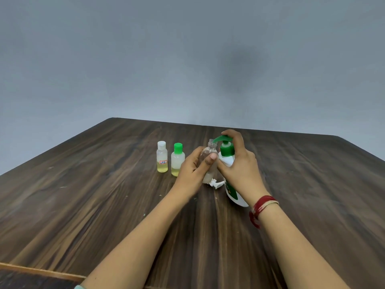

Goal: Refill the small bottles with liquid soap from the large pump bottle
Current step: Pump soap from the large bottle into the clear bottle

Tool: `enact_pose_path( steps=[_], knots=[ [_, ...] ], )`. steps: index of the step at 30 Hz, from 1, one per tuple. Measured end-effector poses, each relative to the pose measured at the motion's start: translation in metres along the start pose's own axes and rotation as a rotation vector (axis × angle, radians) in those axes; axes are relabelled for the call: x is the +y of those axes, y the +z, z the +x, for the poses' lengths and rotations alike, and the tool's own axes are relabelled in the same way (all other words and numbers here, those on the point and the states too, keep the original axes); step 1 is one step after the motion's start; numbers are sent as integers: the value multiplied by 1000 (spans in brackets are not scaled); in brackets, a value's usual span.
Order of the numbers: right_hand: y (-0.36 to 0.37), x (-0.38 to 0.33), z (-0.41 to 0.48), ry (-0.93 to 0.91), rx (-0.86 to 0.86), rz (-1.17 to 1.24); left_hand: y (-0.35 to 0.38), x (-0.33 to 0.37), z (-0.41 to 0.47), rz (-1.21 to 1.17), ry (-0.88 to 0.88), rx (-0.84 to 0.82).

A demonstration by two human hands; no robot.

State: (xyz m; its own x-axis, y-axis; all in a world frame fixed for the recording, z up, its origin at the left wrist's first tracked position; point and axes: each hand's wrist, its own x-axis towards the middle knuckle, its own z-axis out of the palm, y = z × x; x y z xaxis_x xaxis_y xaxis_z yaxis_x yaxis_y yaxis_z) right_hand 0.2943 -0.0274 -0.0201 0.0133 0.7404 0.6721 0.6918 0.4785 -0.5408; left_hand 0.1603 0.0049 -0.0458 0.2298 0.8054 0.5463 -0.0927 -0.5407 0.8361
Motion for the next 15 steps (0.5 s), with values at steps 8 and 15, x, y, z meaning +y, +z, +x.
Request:
enact_pose_path(
  steps=[8,15],
  knots=[
    [-2,4,-1,18,-13,-6,1,1,0,-16,6,7],
    [-1,3,0,7,9,18,-1,0,-1,11,7,-6]
  ],
)
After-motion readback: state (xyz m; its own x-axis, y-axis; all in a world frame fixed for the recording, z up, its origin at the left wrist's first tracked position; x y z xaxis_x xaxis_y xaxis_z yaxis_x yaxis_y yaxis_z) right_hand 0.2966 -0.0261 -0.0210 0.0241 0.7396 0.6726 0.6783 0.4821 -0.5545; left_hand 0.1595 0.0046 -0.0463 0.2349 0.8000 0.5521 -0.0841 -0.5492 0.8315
